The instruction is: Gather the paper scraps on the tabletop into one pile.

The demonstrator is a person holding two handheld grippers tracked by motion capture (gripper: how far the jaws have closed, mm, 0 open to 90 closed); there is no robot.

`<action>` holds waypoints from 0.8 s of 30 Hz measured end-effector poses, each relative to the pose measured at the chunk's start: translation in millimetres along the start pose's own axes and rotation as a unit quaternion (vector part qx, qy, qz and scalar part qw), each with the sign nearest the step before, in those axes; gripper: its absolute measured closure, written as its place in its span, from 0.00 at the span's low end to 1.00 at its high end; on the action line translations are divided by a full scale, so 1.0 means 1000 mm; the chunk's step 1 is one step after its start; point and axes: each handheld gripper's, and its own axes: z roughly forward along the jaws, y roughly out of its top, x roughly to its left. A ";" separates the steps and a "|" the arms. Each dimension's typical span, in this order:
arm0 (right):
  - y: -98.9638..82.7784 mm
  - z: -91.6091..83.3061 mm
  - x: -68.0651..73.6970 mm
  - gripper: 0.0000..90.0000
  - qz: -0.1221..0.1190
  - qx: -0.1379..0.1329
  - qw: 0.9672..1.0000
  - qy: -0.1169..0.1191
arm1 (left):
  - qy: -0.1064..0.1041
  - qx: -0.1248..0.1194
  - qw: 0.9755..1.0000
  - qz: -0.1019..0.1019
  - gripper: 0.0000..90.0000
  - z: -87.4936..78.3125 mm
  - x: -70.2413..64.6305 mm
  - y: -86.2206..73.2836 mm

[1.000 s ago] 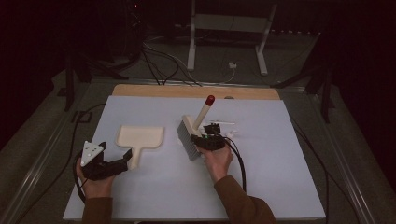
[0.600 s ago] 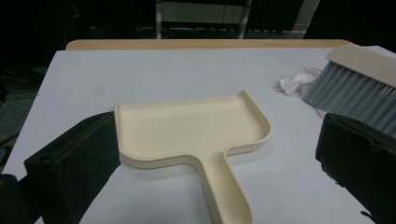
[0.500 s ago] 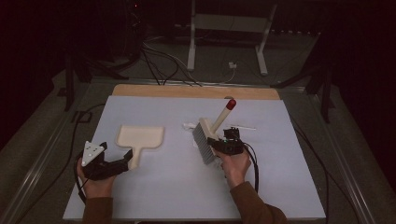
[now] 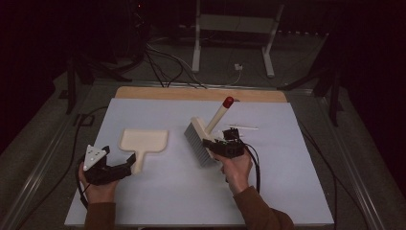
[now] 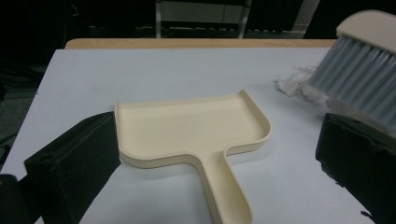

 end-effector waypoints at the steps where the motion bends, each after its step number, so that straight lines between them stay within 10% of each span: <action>1: 0.003 -0.001 0.001 0.76 -0.002 -0.003 1.000 0.001 | 0.000 0.000 1.000 0.000 0.01 0.000 0.000 0.000; 24: 0.054 -0.033 -0.070 0.76 -0.027 -0.049 0.992 -0.116 | -0.001 0.001 1.000 -0.002 0.01 0.001 0.001 -0.001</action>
